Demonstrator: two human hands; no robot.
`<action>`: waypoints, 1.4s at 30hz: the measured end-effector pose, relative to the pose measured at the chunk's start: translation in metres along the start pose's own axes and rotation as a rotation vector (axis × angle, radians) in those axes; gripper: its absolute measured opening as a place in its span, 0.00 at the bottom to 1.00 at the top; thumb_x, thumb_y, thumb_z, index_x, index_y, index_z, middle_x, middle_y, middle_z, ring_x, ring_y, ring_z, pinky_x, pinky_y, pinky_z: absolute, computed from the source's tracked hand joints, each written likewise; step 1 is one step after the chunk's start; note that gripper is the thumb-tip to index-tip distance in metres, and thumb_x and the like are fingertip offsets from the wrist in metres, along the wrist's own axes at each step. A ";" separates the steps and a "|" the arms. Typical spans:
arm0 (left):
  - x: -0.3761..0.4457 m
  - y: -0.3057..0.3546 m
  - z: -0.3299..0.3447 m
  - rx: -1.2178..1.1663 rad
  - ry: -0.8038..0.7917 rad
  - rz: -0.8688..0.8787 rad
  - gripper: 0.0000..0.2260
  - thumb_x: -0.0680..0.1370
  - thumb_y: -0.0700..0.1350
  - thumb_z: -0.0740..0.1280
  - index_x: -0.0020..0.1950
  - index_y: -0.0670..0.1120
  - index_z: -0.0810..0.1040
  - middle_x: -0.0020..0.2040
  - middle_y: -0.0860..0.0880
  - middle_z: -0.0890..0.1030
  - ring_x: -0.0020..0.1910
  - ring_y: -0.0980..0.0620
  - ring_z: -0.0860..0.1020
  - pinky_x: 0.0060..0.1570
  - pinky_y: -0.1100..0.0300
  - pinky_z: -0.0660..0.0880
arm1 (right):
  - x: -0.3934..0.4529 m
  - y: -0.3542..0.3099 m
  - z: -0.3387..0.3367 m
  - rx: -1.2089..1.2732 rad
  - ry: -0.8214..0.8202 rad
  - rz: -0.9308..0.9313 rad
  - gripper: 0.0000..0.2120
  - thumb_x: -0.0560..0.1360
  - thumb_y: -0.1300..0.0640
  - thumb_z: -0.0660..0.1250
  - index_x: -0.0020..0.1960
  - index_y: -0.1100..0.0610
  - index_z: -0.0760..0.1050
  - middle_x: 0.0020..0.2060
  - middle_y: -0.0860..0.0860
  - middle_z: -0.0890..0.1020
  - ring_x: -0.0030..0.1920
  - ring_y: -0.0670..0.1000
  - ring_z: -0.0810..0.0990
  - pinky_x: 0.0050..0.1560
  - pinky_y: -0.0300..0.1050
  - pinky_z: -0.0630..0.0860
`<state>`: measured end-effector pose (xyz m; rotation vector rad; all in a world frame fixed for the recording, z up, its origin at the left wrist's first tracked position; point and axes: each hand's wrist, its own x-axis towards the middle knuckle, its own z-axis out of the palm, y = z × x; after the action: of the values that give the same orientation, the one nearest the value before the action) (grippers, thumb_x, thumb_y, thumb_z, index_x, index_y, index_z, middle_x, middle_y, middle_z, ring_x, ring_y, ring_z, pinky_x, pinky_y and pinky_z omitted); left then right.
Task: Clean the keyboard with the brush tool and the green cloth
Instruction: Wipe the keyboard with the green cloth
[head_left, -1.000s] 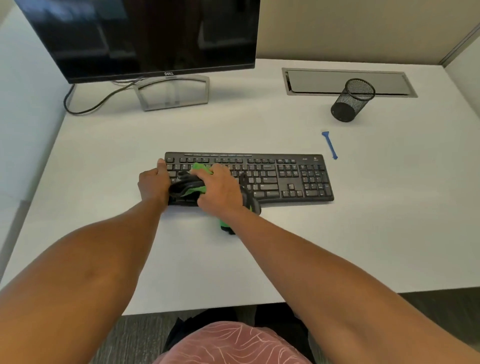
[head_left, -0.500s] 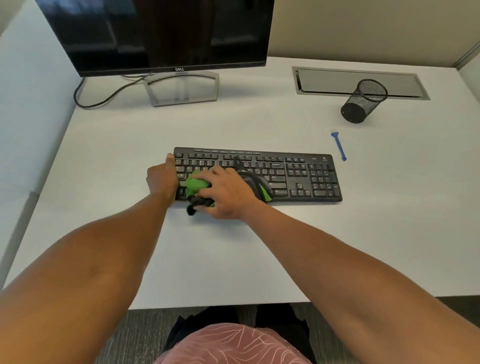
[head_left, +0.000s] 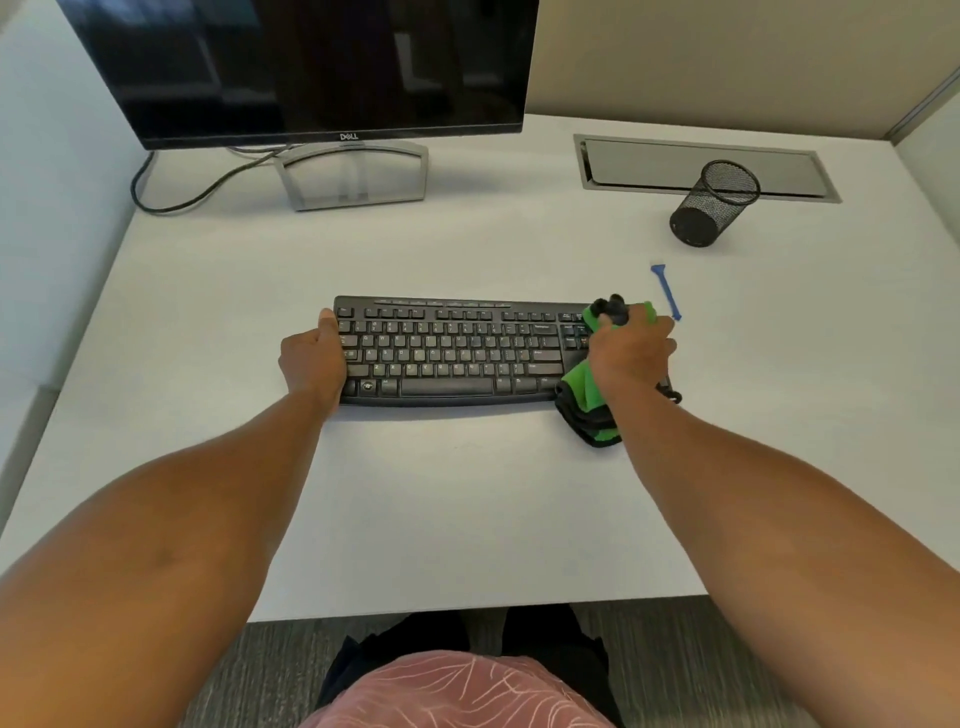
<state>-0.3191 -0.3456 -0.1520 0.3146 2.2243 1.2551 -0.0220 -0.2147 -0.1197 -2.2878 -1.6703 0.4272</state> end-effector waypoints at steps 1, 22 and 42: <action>0.000 0.000 0.000 -0.001 -0.001 0.001 0.22 0.83 0.56 0.61 0.33 0.46 0.67 0.32 0.49 0.72 0.30 0.53 0.68 0.28 0.65 0.67 | 0.003 0.000 -0.001 0.019 -0.001 0.037 0.20 0.80 0.47 0.59 0.68 0.56 0.69 0.65 0.58 0.68 0.62 0.61 0.69 0.54 0.52 0.72; 0.007 -0.010 0.001 0.018 -0.009 0.063 0.22 0.83 0.58 0.60 0.37 0.43 0.70 0.33 0.46 0.71 0.31 0.51 0.67 0.29 0.62 0.66 | -0.063 -0.113 0.046 0.193 -0.320 -0.511 0.20 0.70 0.52 0.73 0.61 0.48 0.73 0.43 0.44 0.79 0.45 0.49 0.80 0.46 0.47 0.80; 0.014 -0.016 0.003 -0.057 -0.059 0.020 0.16 0.76 0.48 0.62 0.30 0.46 0.64 0.29 0.48 0.68 0.31 0.49 0.64 0.34 0.56 0.63 | -0.129 -0.164 0.069 0.115 -0.303 -0.801 0.18 0.74 0.55 0.68 0.63 0.53 0.70 0.50 0.53 0.79 0.52 0.56 0.72 0.45 0.48 0.72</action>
<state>-0.3275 -0.3459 -0.1715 0.3487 2.1361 1.3010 -0.2297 -0.2858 -0.1099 -1.3412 -2.4346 0.6608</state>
